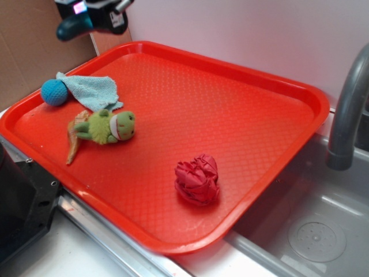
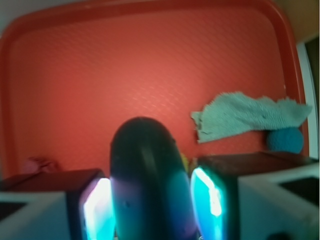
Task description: Grab the plastic pickle.
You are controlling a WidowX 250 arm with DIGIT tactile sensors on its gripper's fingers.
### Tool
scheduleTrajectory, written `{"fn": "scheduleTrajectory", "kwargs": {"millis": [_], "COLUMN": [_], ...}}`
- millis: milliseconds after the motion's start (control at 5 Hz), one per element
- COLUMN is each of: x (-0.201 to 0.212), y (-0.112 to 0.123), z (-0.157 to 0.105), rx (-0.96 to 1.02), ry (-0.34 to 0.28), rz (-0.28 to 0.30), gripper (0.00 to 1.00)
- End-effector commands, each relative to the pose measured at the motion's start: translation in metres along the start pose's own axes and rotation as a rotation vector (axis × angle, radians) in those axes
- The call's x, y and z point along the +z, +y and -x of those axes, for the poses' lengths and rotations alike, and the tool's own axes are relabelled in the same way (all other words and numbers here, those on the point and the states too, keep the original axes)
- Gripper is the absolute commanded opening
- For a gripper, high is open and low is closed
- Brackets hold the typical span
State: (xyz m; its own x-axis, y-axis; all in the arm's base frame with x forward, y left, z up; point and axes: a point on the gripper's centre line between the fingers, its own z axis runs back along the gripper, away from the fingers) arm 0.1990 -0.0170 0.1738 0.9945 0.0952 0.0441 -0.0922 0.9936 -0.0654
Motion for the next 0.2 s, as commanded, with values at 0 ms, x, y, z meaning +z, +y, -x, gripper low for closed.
{"fn": "scheduleTrajectory", "kwargs": {"millis": [0], "x": [0.0279], "y": [0.0016], "z": [-0.0104], "rx": [0.032], "ry": [-0.101], "rz": [-0.015], "gripper": [0.0]}}
